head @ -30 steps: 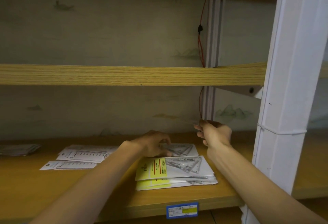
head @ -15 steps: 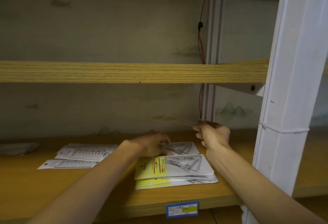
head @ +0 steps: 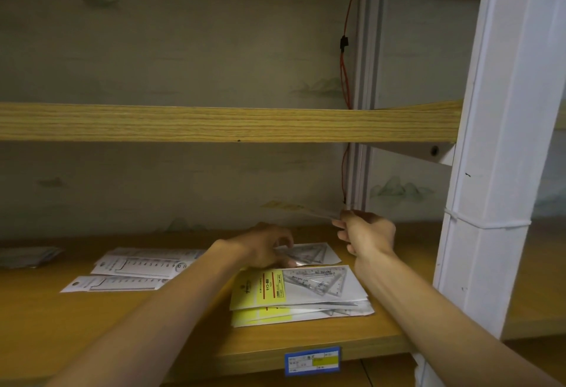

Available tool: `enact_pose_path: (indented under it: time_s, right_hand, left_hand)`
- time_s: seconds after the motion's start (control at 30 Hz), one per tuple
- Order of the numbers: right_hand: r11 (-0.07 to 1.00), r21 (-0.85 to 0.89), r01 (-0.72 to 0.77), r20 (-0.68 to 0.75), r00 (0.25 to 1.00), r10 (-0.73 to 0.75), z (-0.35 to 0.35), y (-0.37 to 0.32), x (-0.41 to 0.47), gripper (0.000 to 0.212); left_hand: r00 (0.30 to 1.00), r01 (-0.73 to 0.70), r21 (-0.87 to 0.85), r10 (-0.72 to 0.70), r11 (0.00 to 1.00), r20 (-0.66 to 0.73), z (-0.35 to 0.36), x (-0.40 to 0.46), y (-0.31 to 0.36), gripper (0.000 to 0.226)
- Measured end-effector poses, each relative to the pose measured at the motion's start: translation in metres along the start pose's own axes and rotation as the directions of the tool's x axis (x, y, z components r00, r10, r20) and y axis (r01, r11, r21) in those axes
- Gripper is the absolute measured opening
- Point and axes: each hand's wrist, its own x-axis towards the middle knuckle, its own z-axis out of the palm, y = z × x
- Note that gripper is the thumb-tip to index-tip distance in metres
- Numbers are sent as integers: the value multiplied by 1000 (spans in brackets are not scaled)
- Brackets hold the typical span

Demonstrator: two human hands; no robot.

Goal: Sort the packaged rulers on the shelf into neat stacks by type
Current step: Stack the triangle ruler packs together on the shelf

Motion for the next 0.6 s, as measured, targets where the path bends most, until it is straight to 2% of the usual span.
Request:
enact_pose_path:
  time_s: [0.17, 0.33, 0.6]
  right_hand:
    - [1000, 20, 1, 1, 1000, -1, 0, -1, 0, 13]
    - [996, 93, 14, -21, 1000, -12, -1, -5, 0, 19]
    - [995, 92, 31, -8, 999, -31, -8, -9, -8, 24]
  left_hand:
    - [995, -12, 28, 15, 1000, -98, -3, -2, -1, 32]
    - [963, 33, 35, -22, 999, -269, -15, -11, -2, 29]
    - [832, 155, -13, -138, 988, -538, -29, -35, -18, 20]
